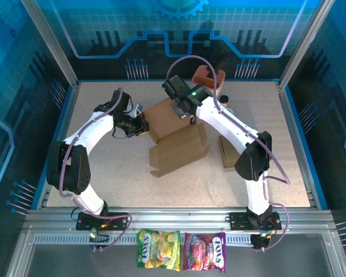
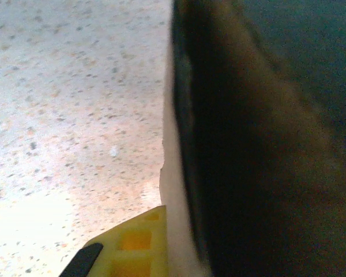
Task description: Fold the paper box
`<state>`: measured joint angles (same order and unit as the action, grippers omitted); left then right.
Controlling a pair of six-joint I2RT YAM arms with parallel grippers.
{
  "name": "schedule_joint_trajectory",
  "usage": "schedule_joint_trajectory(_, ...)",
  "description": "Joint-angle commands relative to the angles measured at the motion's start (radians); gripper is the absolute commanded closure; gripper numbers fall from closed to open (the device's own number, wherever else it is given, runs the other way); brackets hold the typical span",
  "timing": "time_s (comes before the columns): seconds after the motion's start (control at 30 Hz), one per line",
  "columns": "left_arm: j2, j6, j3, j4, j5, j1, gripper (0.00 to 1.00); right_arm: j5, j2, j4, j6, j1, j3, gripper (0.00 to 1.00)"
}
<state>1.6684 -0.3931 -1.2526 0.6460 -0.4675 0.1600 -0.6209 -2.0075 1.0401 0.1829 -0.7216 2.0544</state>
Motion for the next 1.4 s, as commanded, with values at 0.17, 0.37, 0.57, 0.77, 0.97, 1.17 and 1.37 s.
schedule_joint_trajectory(0.17,0.055,-0.07,0.047,0.004,0.128,0.025,1.0,0.111,-0.063,0.038,0.17,-0.025,-0.147,1.0)
schedule_joint_trajectory(0.37,0.088,-0.091,0.095,-0.026,0.203,0.051,0.94,0.14,-0.099,0.016,0.191,-0.024,-0.189,1.0)
schedule_joint_trajectory(0.57,0.108,-0.099,0.116,-0.061,0.256,0.074,0.83,0.164,-0.106,0.002,0.207,-0.024,-0.222,1.0)
schedule_joint_trajectory(0.77,0.126,-0.1,0.104,-0.044,0.334,0.112,0.78,0.167,-0.098,-0.008,0.213,-0.021,-0.239,1.0)
schedule_joint_trajectory(0.97,0.107,-0.087,0.09,-0.002,0.455,0.158,0.78,0.152,-0.069,-0.024,0.225,-0.02,-0.262,1.0)
schedule_joint_trajectory(1.17,0.104,-0.093,0.094,0.039,0.528,0.207,0.81,0.128,-0.034,-0.056,0.251,-0.03,-0.3,1.0)
schedule_joint_trajectory(1.37,0.054,-0.138,0.122,0.052,0.58,0.237,0.82,0.121,-0.013,-0.071,0.273,-0.035,-0.319,1.0)
